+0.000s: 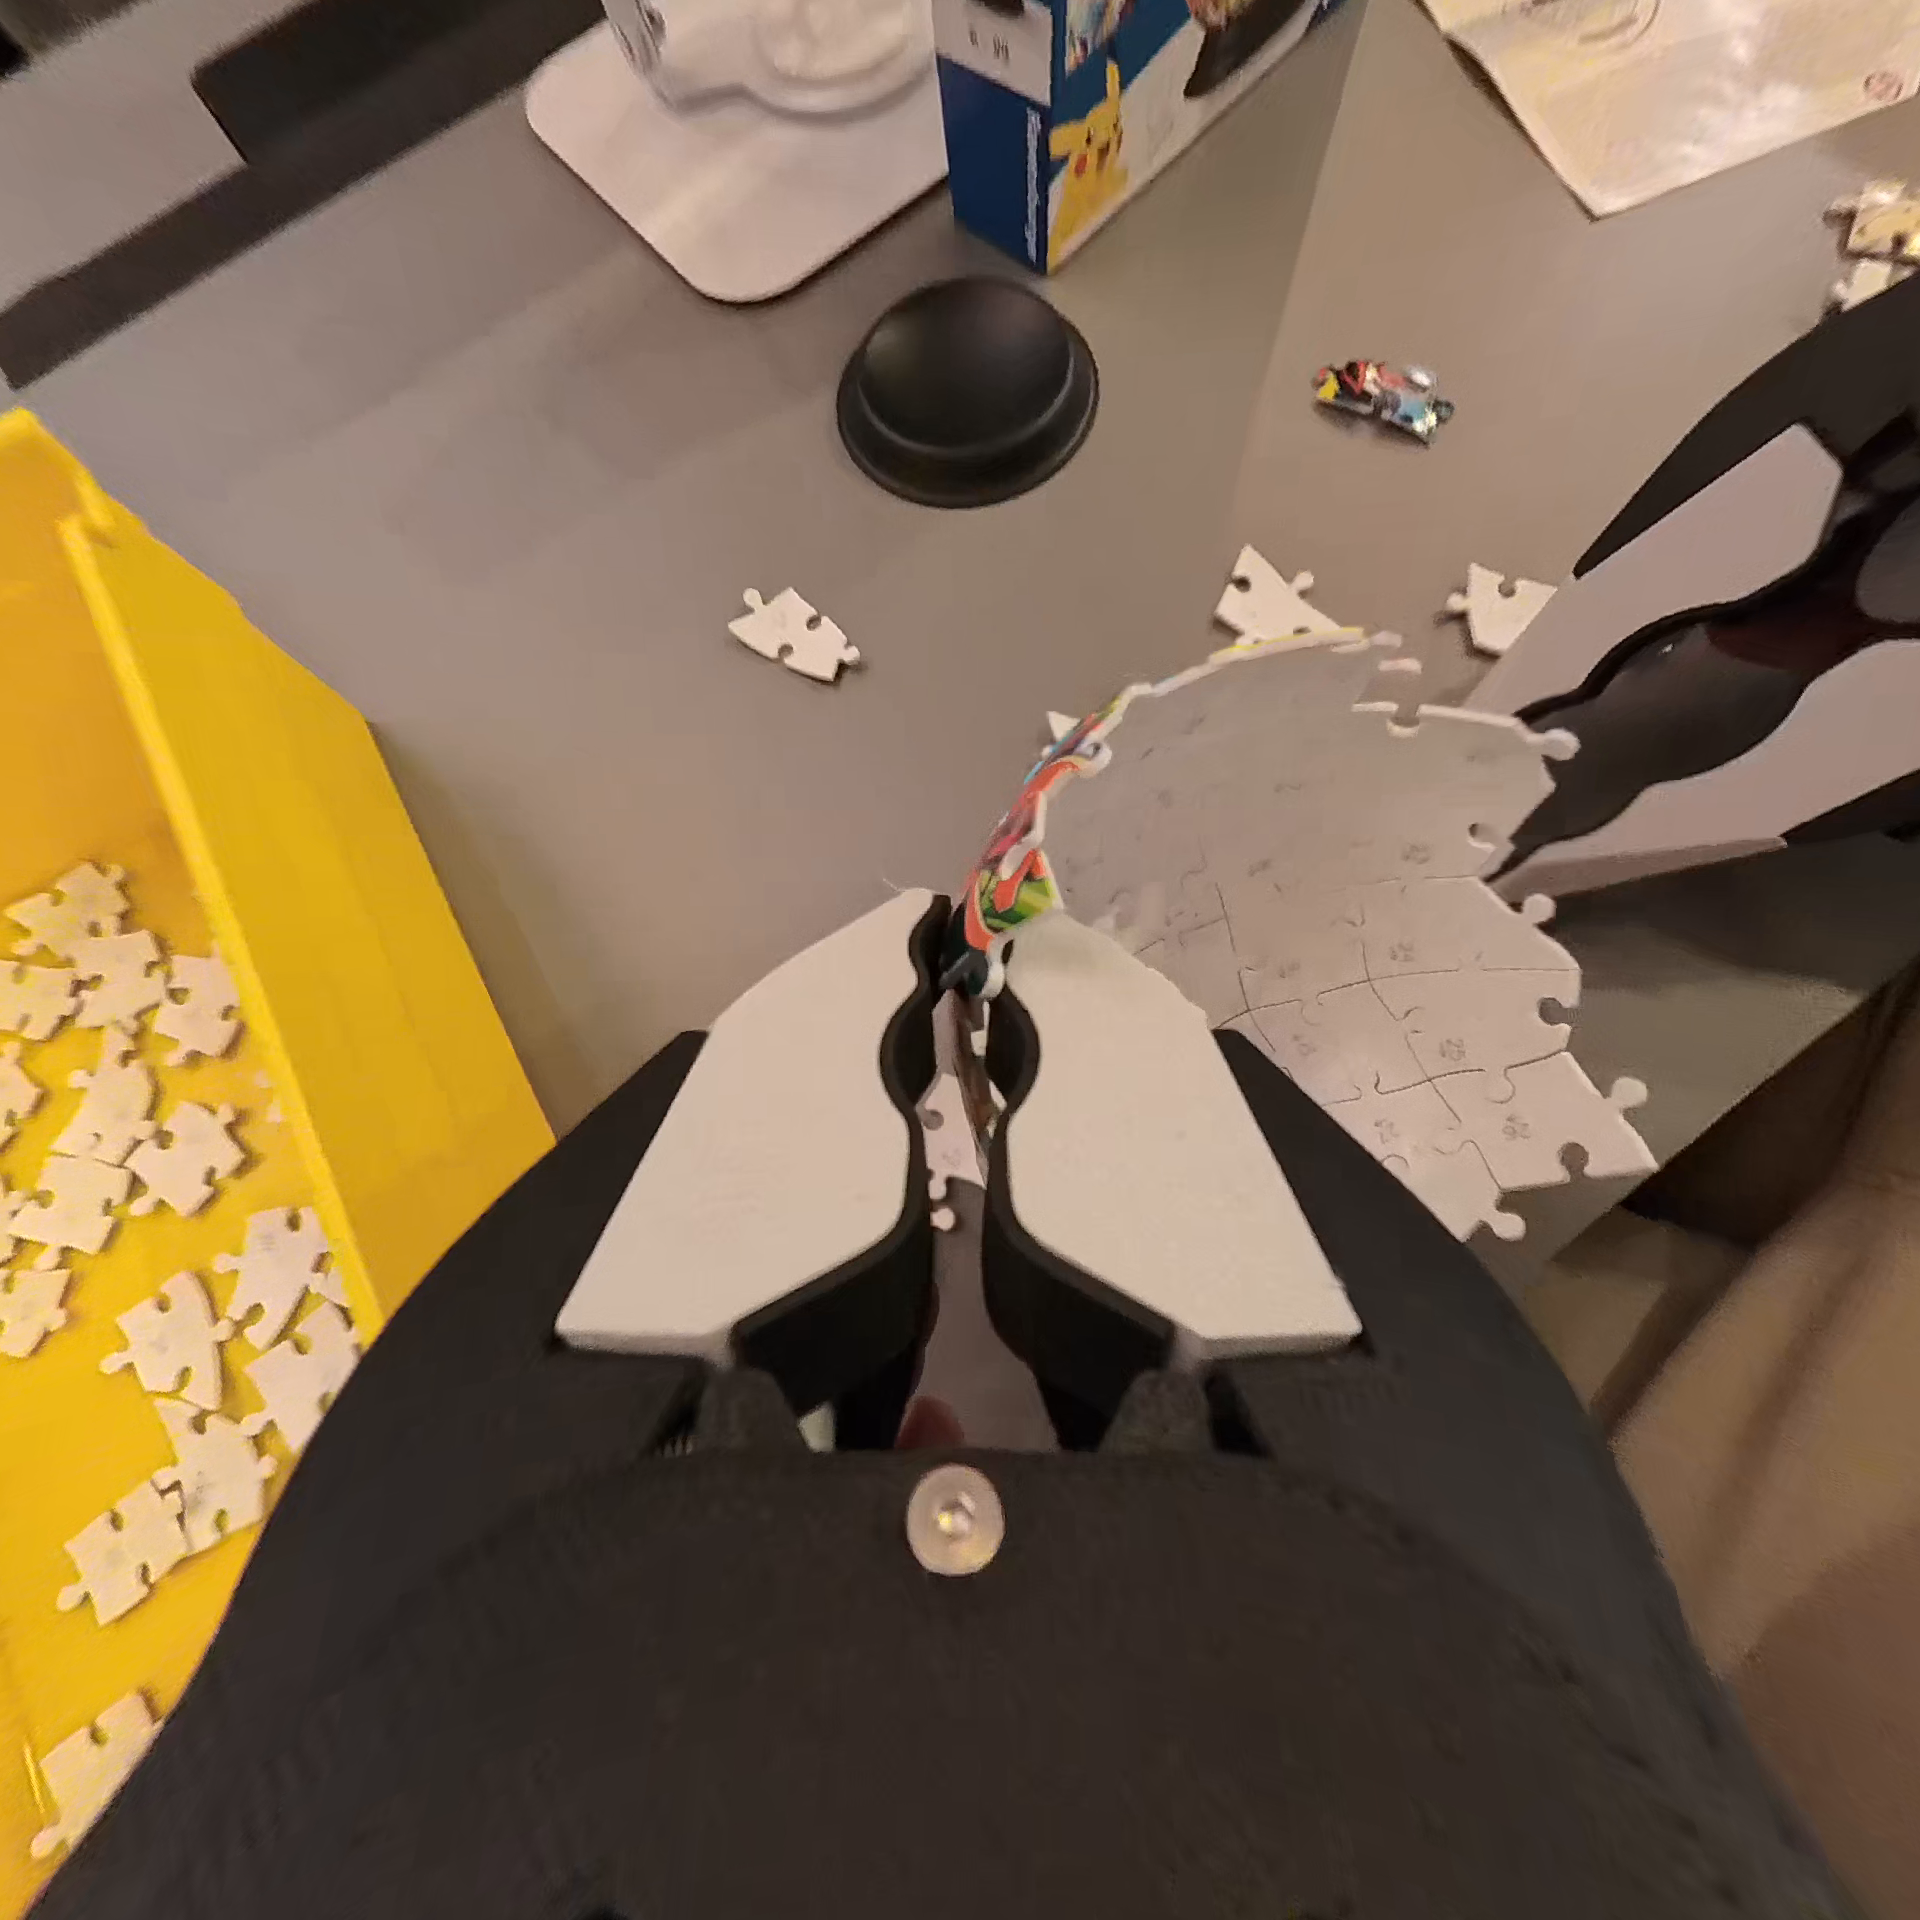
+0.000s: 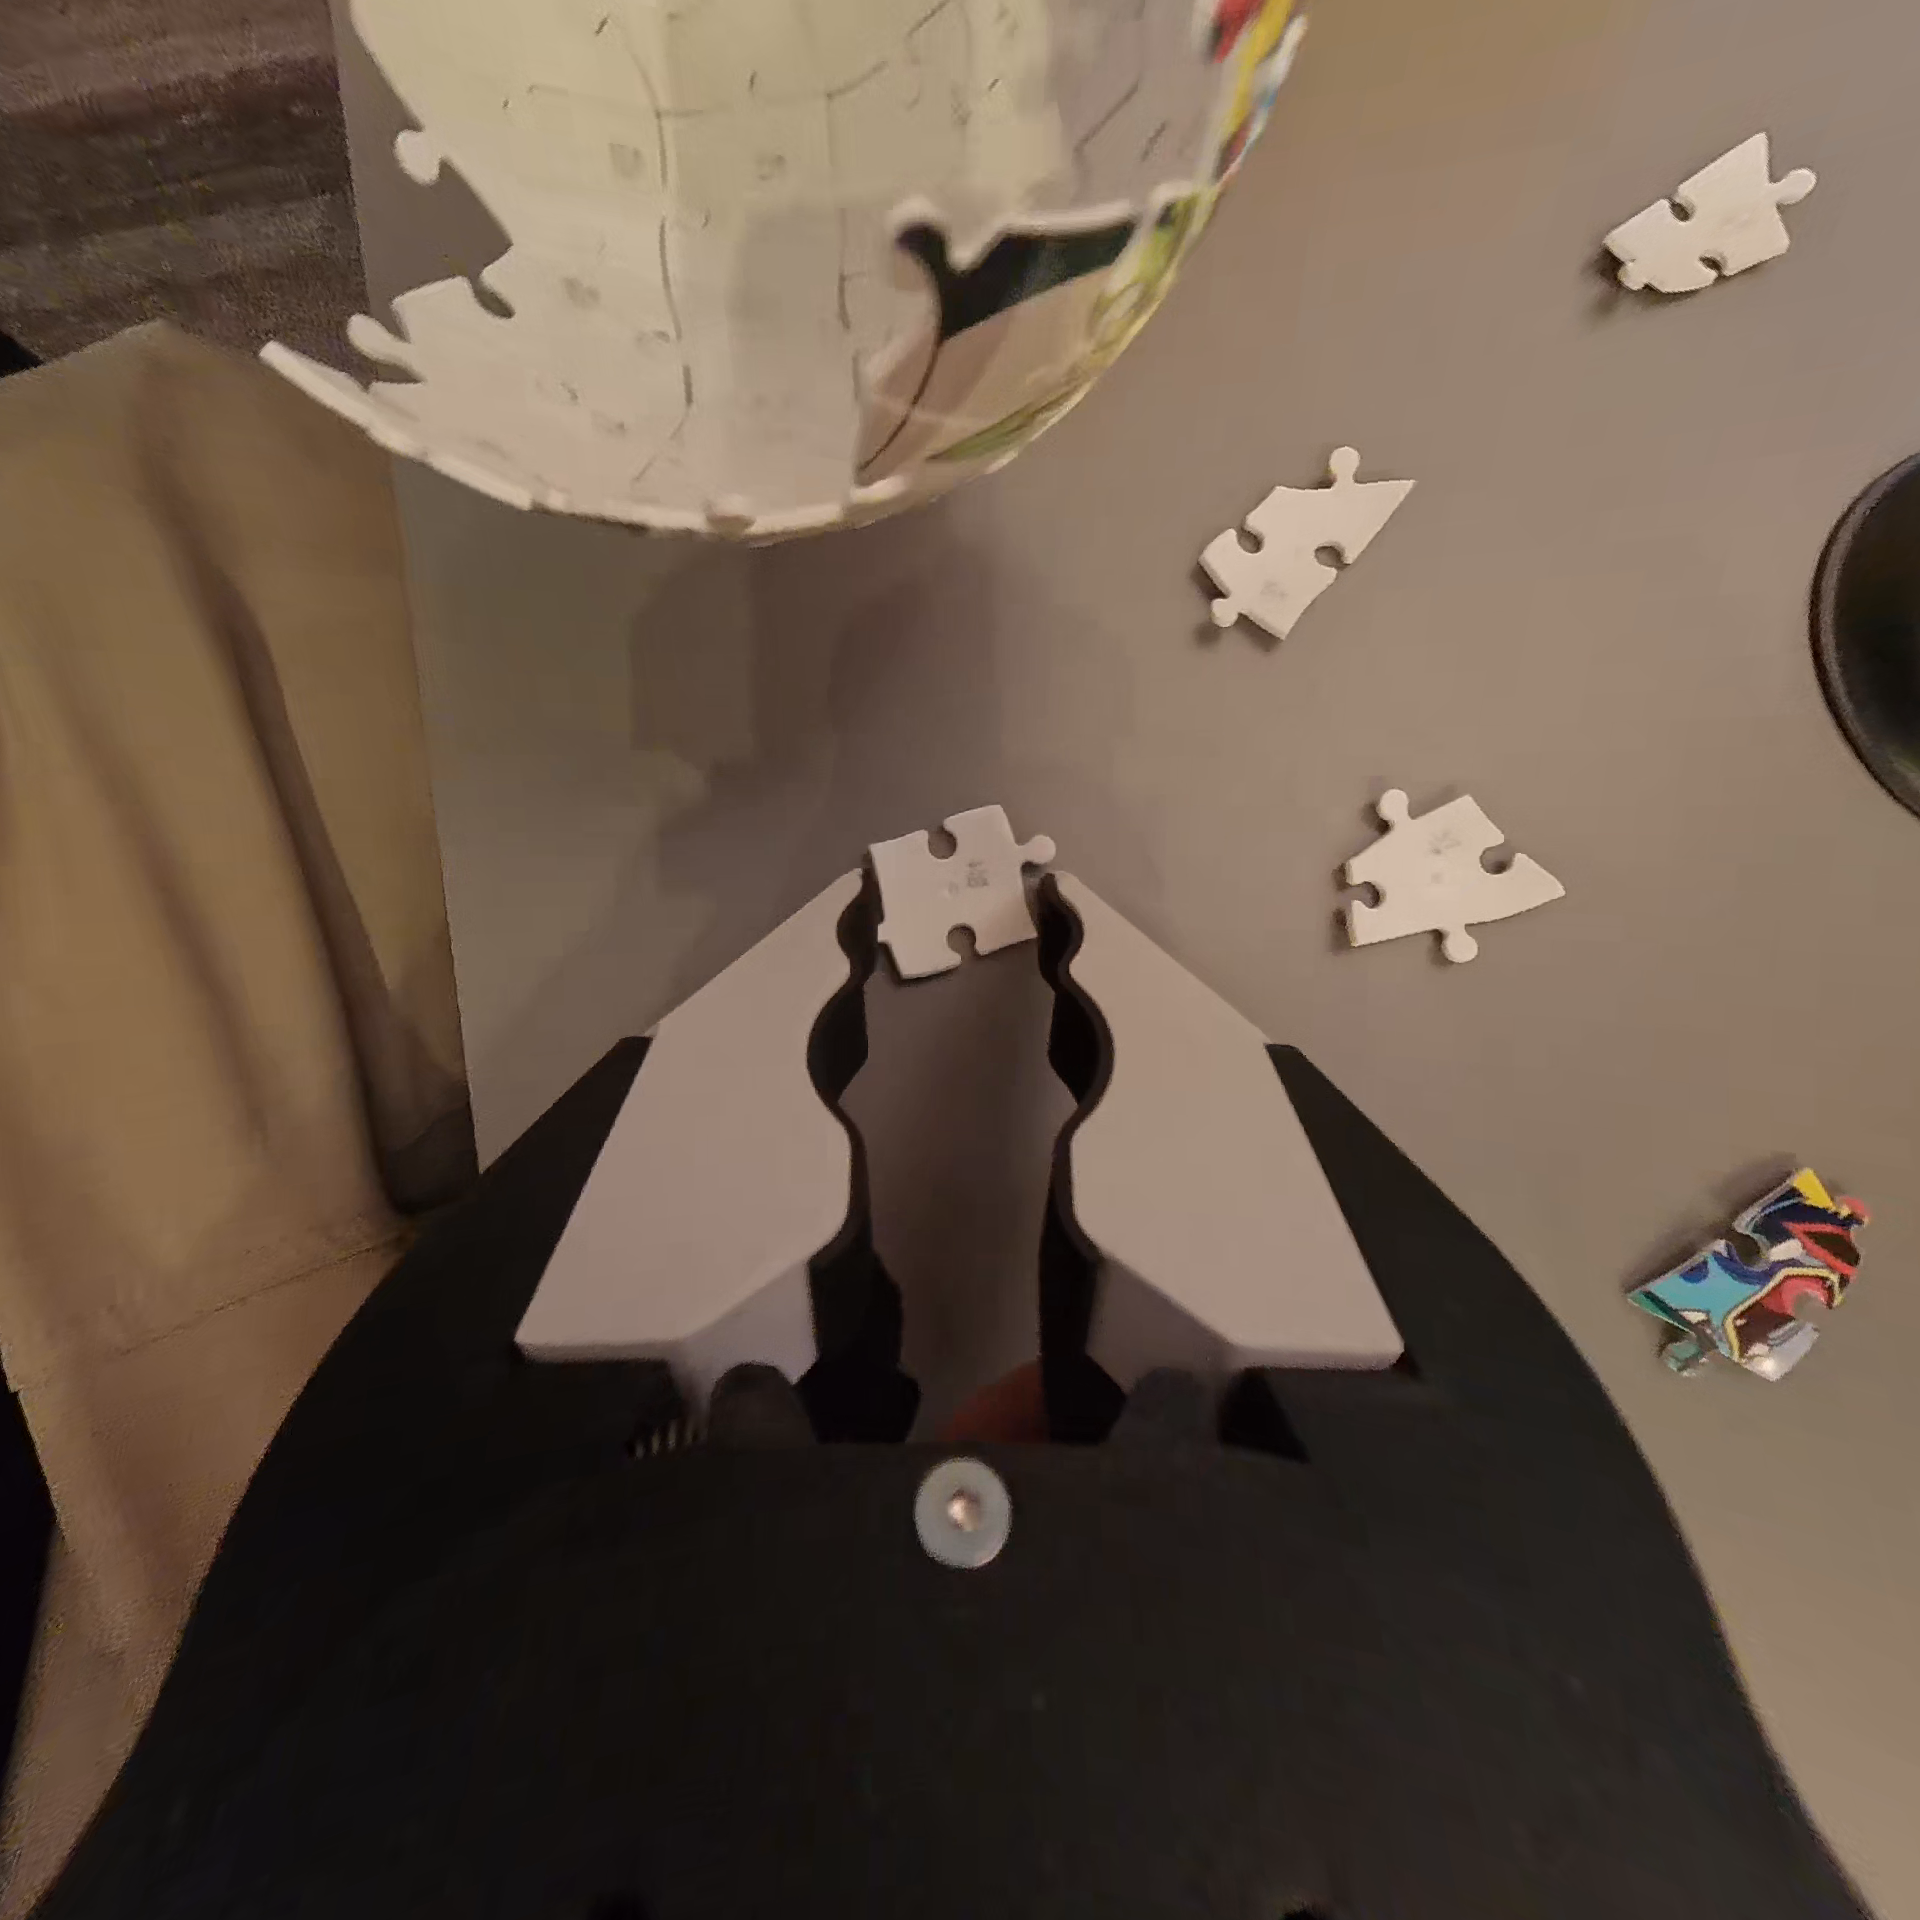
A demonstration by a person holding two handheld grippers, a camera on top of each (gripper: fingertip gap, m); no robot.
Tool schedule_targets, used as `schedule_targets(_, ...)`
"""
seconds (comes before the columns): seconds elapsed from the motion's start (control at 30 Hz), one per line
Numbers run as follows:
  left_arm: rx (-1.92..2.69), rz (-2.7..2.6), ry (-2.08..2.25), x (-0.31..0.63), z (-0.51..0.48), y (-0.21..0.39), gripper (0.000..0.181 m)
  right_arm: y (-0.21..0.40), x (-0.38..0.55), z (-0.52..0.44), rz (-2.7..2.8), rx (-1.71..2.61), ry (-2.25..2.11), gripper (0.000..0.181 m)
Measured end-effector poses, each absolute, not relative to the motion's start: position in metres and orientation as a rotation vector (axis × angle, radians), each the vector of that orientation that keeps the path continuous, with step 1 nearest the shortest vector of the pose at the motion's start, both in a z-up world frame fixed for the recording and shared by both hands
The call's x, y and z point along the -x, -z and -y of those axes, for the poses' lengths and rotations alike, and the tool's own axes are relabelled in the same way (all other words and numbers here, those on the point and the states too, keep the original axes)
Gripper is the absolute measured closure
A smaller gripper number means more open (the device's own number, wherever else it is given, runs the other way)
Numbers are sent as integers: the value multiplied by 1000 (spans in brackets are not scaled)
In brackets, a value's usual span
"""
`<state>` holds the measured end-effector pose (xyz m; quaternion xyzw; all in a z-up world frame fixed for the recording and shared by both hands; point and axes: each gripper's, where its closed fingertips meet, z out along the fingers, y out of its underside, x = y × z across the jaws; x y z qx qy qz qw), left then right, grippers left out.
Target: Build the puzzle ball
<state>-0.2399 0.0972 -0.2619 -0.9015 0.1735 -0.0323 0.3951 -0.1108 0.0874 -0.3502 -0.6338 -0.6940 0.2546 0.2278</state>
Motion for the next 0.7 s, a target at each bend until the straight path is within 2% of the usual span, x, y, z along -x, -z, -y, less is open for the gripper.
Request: schedule_targets(0.7,2551,-639,114,223,-125,298,177,349,94,-105,1827,1841,-783,155)
